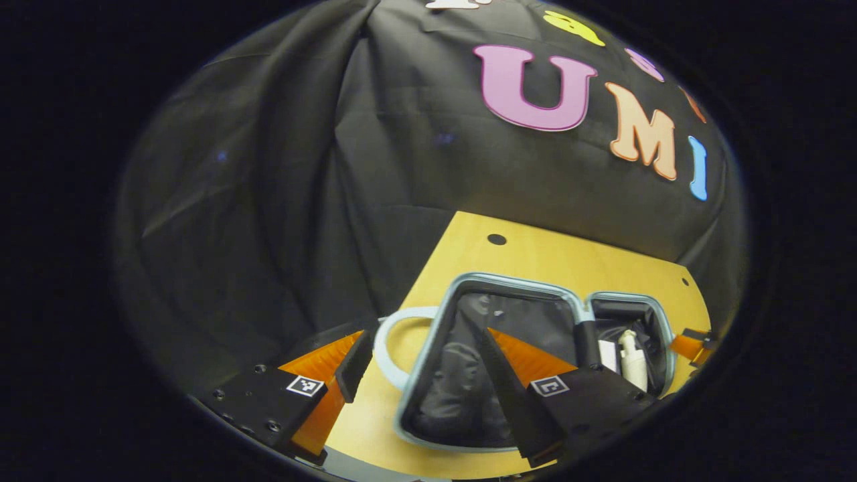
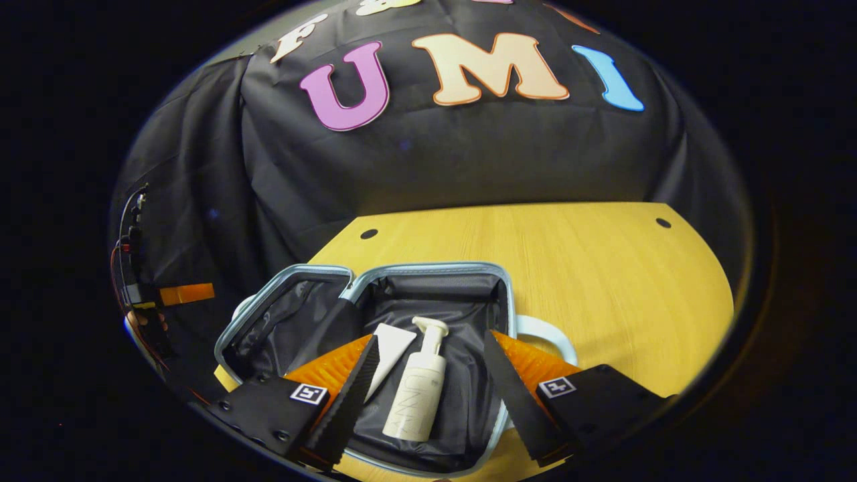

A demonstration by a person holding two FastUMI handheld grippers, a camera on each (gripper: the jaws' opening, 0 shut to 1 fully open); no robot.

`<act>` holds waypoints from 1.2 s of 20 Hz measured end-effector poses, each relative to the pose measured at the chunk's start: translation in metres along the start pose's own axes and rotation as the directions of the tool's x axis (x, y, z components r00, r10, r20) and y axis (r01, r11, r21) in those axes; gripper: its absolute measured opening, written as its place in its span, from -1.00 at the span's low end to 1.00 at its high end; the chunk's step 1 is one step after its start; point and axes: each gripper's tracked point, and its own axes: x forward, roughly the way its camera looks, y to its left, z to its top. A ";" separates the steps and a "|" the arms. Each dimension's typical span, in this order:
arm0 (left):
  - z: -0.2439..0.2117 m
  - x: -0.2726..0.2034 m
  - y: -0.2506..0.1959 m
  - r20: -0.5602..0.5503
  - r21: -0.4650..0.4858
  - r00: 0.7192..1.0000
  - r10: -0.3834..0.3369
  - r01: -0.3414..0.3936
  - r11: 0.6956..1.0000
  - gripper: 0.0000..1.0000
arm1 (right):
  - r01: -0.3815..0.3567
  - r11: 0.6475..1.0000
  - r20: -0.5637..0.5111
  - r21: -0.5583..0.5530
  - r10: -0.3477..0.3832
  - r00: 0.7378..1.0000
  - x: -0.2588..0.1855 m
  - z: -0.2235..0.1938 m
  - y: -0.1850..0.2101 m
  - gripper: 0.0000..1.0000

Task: First open the suitcase, pack the skin care products into it, and then close the suitcase.

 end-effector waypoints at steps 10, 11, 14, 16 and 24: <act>-0.058 0.095 0.054 -0.282 -0.007 0.959 -0.012 0.010 1.000 0.90 | 0.129 0.987 0.114 -0.099 -0.118 0.986 -0.026 0.029 -0.005 0.97; -0.063 0.102 0.054 -0.302 -0.008 0.953 -0.018 0.016 1.000 0.89 | 0.137 0.985 0.117 -0.102 -0.125 0.985 -0.025 0.030 -0.006 0.97; -0.076 0.114 0.057 -0.353 -0.016 0.935 -0.032 0.028 0.999 0.85 | 0.155 0.983 0.123 -0.100 -0.143 0.982 -0.026 0.036 -0.008 0.96; -0.083 0.119 0.054 -0.375 -0.030 0.926 -0.040 0.031 0.999 0.72 | 0.157 0.982 0.126 -0.105 -0.143 0.982 -0.024 0.041 -0.007 0.96; -0.061 0.102 0.020 -0.342 -0.084 0.935 -0.094 0.069 0.994 -0.91 | 0.106 0.980 0.160 -0.168 -0.079 0.984 -0.030 0.054 -0.004 0.95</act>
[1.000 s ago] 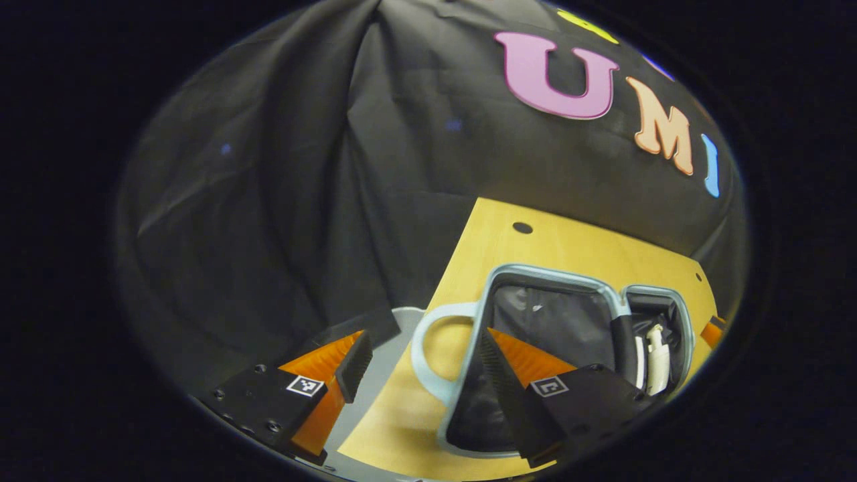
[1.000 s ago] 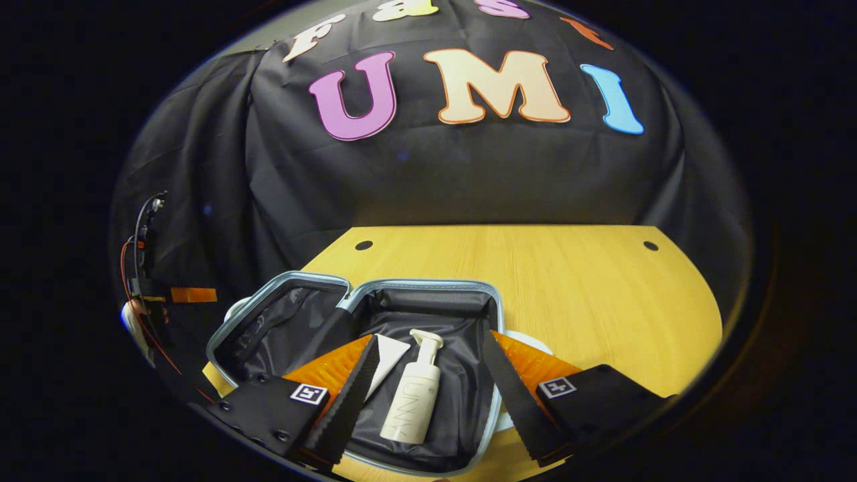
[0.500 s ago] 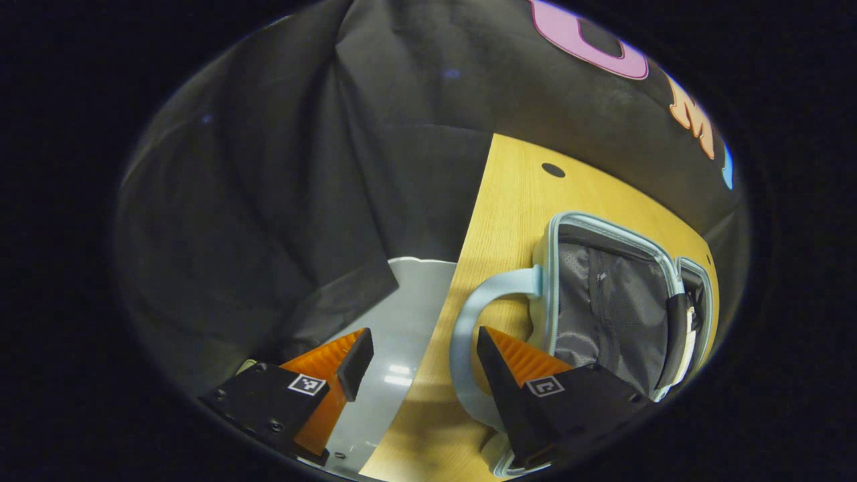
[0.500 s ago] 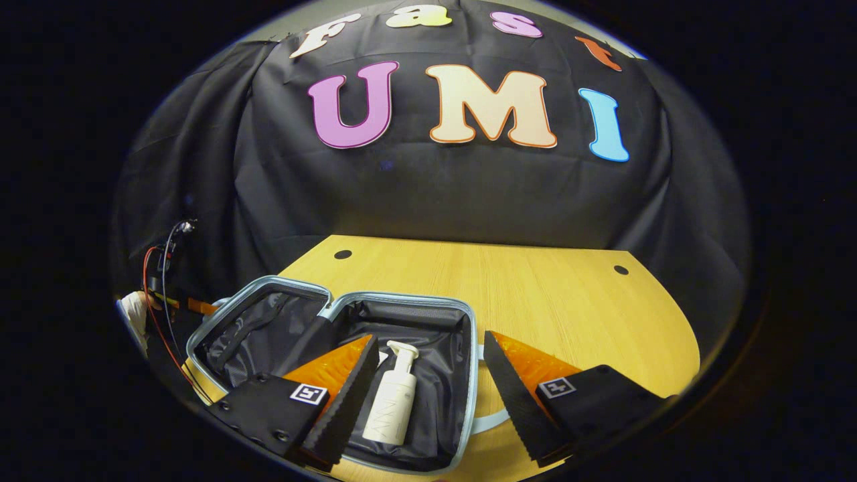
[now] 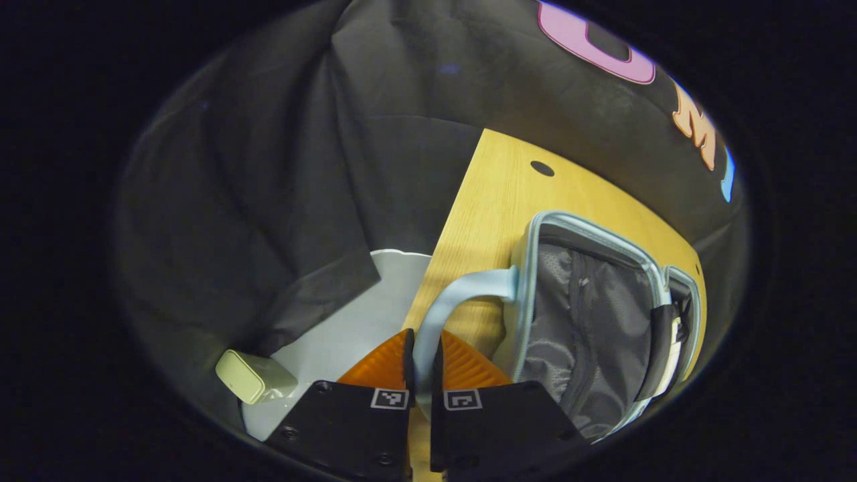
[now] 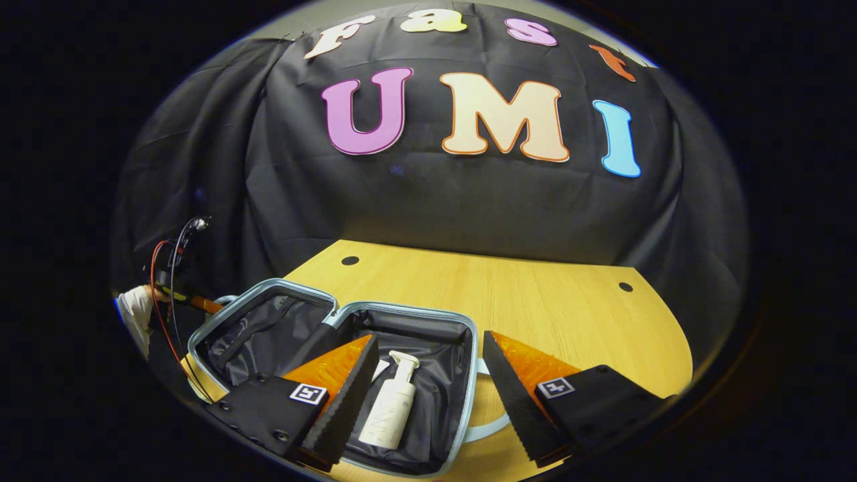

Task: First open the suitcase, pack the skin care products into it, and then close the suitcase.

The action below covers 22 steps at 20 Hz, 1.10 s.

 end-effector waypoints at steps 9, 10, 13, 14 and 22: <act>0.041 -0.119 -0.053 0.197 0.085 0.980 0.039 -0.056 0.995 -0.98 | -0.097 0.994 0.099 -0.049 0.102 0.990 -0.024 0.020 -0.031 0.99; 0.043 -0.133 -0.065 0.216 0.085 0.976 0.024 -0.043 0.995 -0.98 | -0.101 0.994 0.110 -0.049 0.106 0.988 -0.027 0.023 -0.037 1.00; 0.053 -0.170 -0.102 0.269 0.077 0.963 -0.030 0.010 0.997 -0.99 | -0.108 0.994 0.145 -0.028 0.111 0.983 -0.037 0.030 -0.054 0.97; 0.056 -0.181 -0.114 0.287 0.082 0.956 -0.053 0.030 0.996 -0.99 | -0.109 0.994 0.153 -0.020 0.111 0.982 -0.040 0.031 -0.059 0.99; 0.066 -0.222 -0.211 0.350 0.239 0.926 -0.143 0.060 0.969 -0.98 | -0.084 0.996 0.184 0.030 0.077 0.980 -0.068 0.028 -0.106 0.99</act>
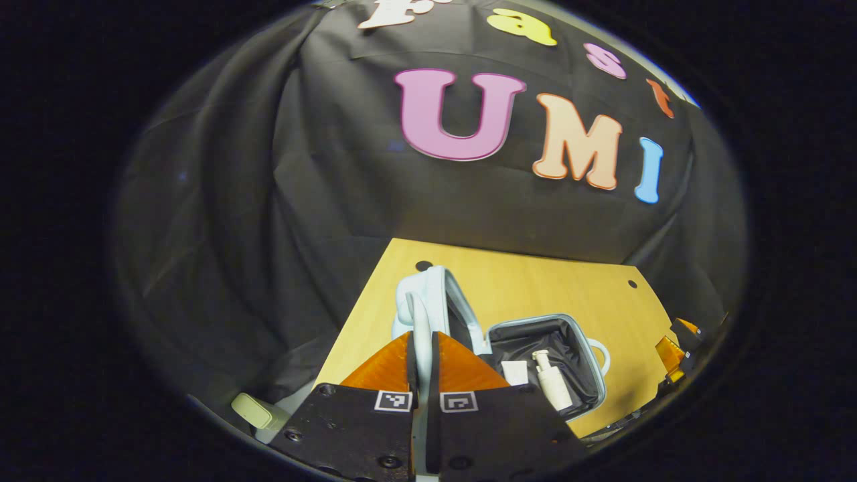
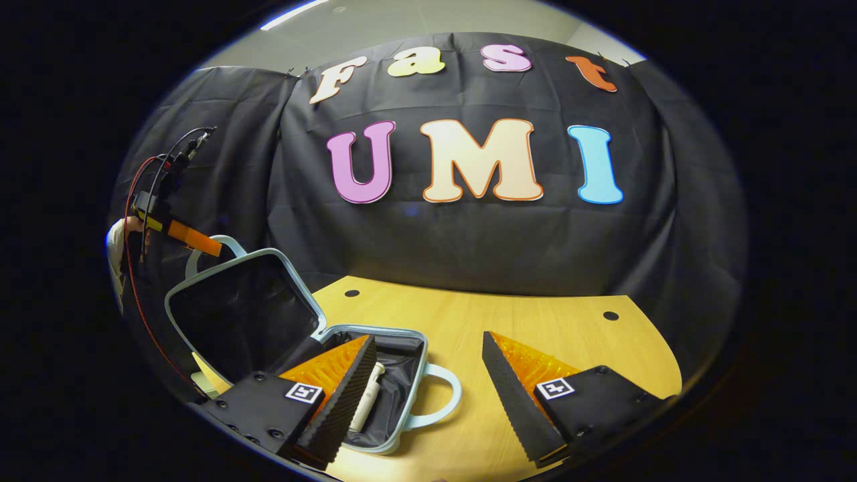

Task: First open the suitcase, pack the skin care products into it, and then close the suitcase.

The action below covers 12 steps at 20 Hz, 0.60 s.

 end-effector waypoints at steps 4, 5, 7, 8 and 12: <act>0.023 -0.011 -0.065 0.032 0.049 0.995 -0.096 0.094 0.994 -0.99 | 0.034 0.999 0.008 0.024 -0.034 0.999 -0.017 0.000 -0.025 0.99; 0.027 -0.011 -0.081 0.040 0.054 0.991 -0.125 0.123 0.991 -0.98 | 0.046 0.999 0.011 0.028 -0.046 0.999 -0.022 0.000 -0.033 0.99; 0.029 -0.009 -0.108 0.043 0.065 0.983 -0.178 0.175 0.982 -0.98 | 0.066 0.997 0.014 0.034 -0.067 0.998 -0.030 -0.001 -0.046 0.99; 0.028 -0.007 -0.120 0.039 0.070 0.980 -0.196 0.193 0.979 -0.98 | 0.074 0.996 0.012 0.039 -0.075 0.997 -0.033 -0.002 -0.052 0.99; 0.028 -0.001 -0.167 0.030 0.071 0.960 -0.277 0.274 0.959 -0.97 | 0.107 0.992 0.011 0.060 -0.108 0.994 -0.048 -0.004 -0.076 0.99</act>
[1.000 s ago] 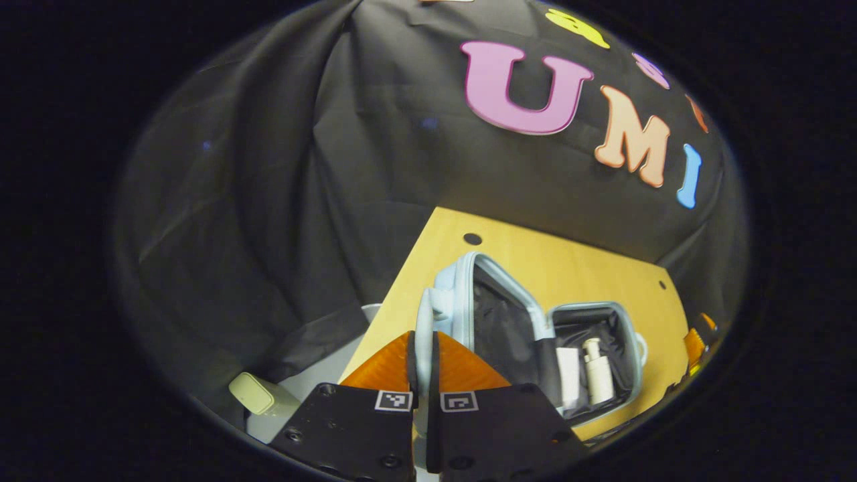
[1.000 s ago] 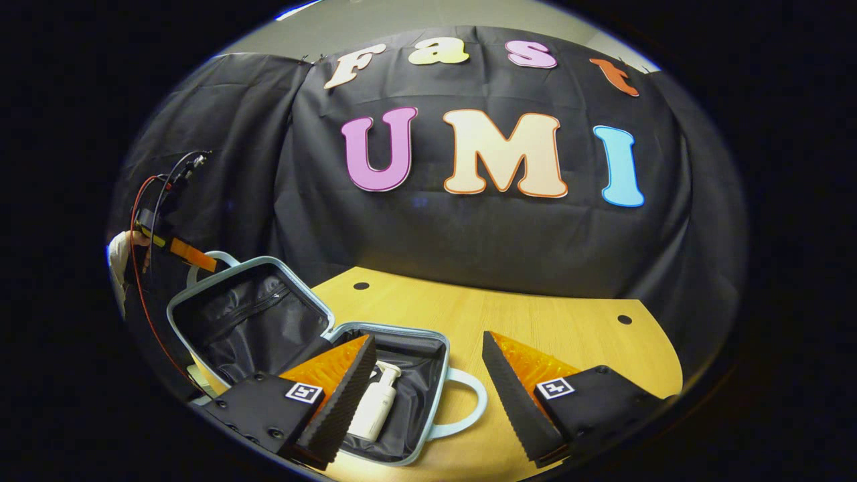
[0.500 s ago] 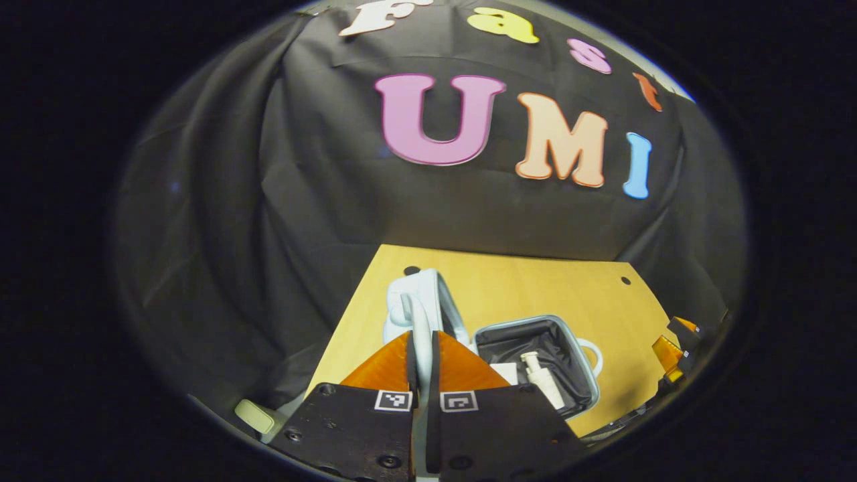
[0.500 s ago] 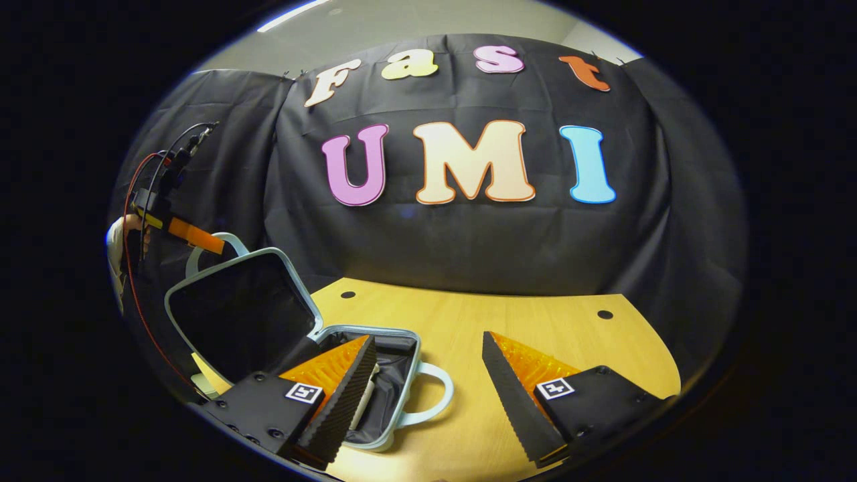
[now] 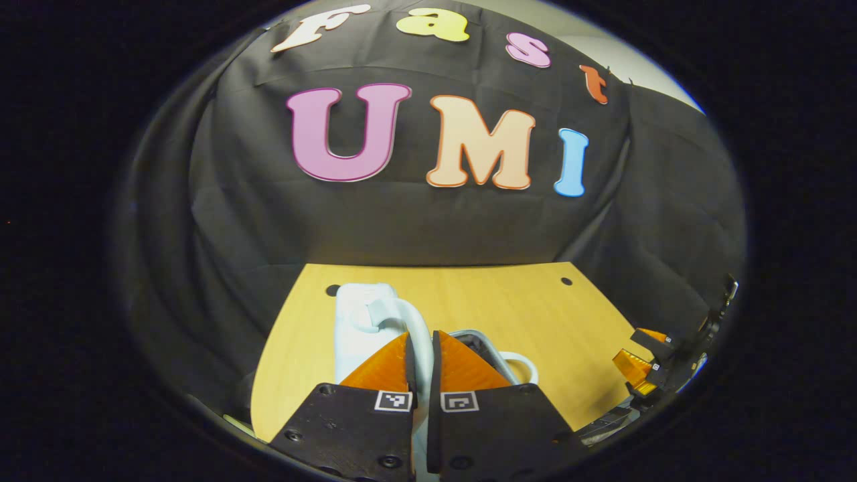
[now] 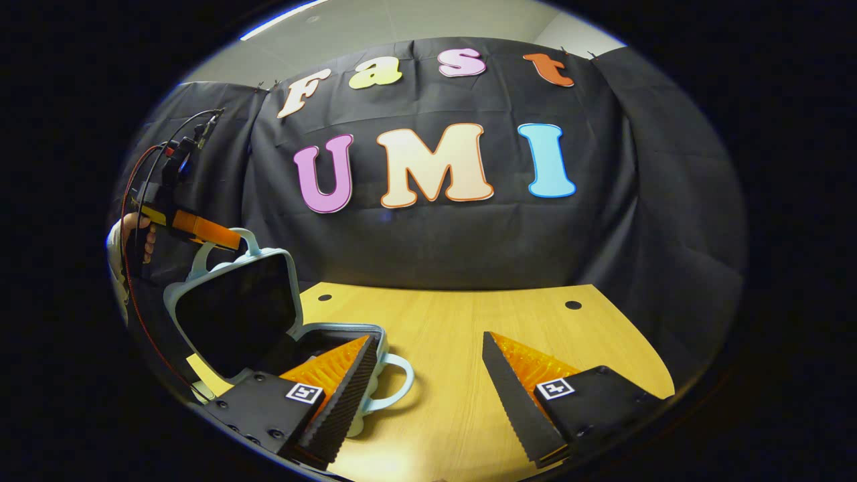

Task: First open the suitcase, pack the skin care products into it, and then close the suitcase.

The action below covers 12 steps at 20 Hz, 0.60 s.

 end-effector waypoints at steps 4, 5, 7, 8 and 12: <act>-0.004 0.020 -0.036 -0.008 -0.014 0.997 -0.071 0.071 0.997 -0.97 | 0.034 0.999 0.007 0.000 -0.034 0.999 -0.011 0.002 -0.024 0.99; -0.006 0.025 -0.045 -0.009 -0.018 0.996 -0.088 0.088 0.996 -0.97 | 0.043 0.999 0.008 0.001 -0.043 0.999 -0.014 0.002 -0.031 0.99; -0.014 0.034 -0.064 -0.021 -0.023 0.992 -0.126 0.125 0.992 -0.98 | 0.061 0.998 0.011 0.004 -0.061 0.998 -0.018 0.003 -0.043 0.99; -0.018 0.040 -0.072 -0.033 -0.022 0.990 -0.137 0.136 0.990 -0.97 | 0.069 0.998 0.011 0.006 -0.069 0.998 -0.019 0.004 -0.050 0.99; -0.039 0.057 -0.099 -0.069 -0.010 0.984 -0.166 0.165 0.986 -0.97 | 0.095 0.995 0.007 0.006 -0.095 0.995 -0.027 0.004 -0.073 0.99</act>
